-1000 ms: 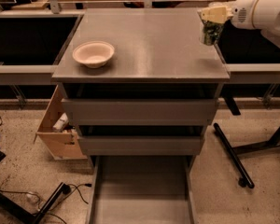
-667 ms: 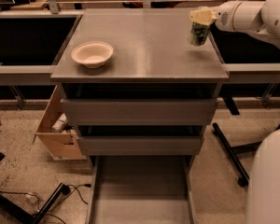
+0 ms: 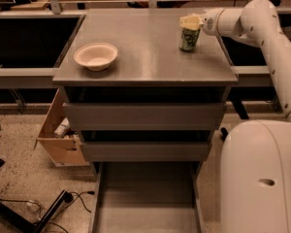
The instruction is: Pick green can from bottom drawer and place on counter
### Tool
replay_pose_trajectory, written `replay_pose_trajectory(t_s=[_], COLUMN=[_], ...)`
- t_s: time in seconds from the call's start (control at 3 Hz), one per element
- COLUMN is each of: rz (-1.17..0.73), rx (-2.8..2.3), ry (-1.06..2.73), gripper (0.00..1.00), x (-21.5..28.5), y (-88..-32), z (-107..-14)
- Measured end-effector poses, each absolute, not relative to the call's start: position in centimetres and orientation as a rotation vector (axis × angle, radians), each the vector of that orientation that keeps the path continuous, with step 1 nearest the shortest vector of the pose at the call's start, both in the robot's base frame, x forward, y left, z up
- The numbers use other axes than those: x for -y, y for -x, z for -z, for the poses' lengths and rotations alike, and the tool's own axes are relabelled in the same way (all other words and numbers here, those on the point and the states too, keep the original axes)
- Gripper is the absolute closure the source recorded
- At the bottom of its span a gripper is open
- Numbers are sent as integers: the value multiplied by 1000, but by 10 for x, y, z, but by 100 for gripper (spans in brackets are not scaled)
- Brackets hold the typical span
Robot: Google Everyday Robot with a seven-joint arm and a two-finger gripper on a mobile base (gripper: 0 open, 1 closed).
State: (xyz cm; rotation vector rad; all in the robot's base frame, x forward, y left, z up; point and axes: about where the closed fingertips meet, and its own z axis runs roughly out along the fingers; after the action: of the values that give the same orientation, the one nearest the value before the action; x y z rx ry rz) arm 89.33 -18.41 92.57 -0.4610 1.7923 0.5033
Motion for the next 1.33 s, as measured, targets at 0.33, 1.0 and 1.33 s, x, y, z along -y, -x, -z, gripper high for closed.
replay_pose_trajectory(t_s=[0.33, 1.0, 1.33], rz=[-505, -505, -505], rx=[-1819, -1819, -1819], ry=[482, 482, 482], gripper=[100, 59, 37], x=[168, 168, 168], y=[-905, -905, -905], z=[-911, -912, -912])
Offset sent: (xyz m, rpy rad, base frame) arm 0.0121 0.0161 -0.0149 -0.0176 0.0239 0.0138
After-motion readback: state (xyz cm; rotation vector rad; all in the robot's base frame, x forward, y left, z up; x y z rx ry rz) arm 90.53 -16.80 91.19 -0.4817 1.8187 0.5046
